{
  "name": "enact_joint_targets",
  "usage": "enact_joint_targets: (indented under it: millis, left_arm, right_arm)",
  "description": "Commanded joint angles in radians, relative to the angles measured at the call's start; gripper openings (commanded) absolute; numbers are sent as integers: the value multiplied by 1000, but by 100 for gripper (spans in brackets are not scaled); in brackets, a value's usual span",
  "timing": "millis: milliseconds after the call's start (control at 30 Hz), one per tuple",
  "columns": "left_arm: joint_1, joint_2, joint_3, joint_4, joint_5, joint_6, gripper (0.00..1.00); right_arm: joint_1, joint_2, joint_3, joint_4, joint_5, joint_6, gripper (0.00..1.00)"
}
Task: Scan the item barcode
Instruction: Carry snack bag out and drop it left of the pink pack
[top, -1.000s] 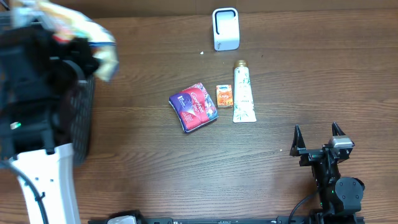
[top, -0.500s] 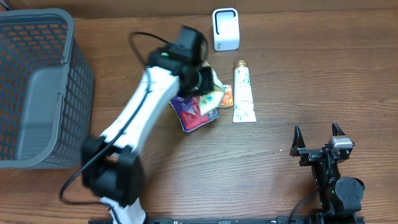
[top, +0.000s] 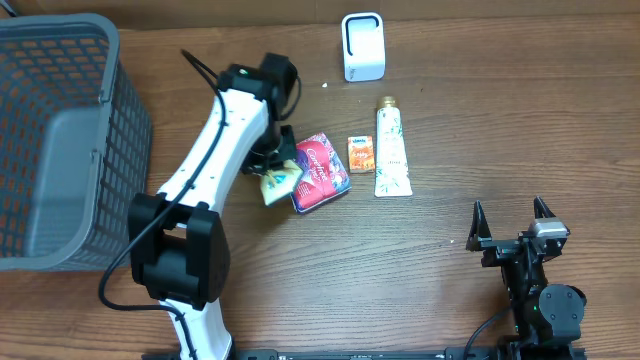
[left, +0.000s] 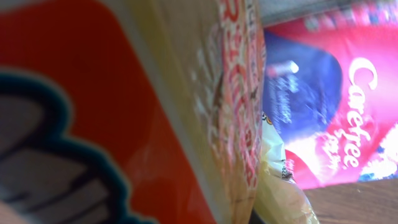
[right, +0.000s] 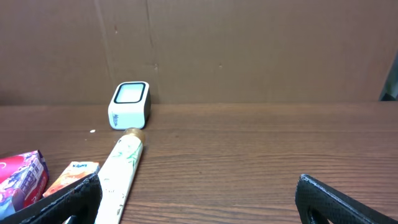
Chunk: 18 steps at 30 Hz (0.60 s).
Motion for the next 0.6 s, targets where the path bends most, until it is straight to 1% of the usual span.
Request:
enact_joint_targets:
  millis: [0,67,233,267,300,367,400,467,533,567]
  left_arm:
    - [19,-15,51,-51,-60,5,4]
    - [20,-15,28,-58,-60,14,4]
    - [14,-15,-60,-4,-33,13,4]
    - [14,-15,-77,9,-20,13,8]
    - [14,-15,-89,18,-6,14,20]
    - [14,-15,-91,17,-6,14,36]
    - [14,-15,-91,17,-6,14,42]
    - [14,-15,-89,15,-5,14,59]
    - [19,-15,-66,-13,-5,14,62]
    - [24,-15,-26,-46,-6,14,64]
  right_arm:
    - [-3,-8,-10,6,10,-7,100]
    - [-3,-8,-10,6,10,-7,100]
    - [-3,-8,-10,6,10,-7,100]
    - [-3,-8,-10,6,10,-7,100]
    - [-3,-8,-10,6,10,-7,100]
    - [-3,-8,-10,6,10,-7,100]
    - [-3,-8,-10,6,10,-7,100]
    - [-3,-8,-10,6,10,-7,100]
    - [-3,-8,-10,6,10,-7,100]
    - [-3,-8,-10,6,10,-7,100]
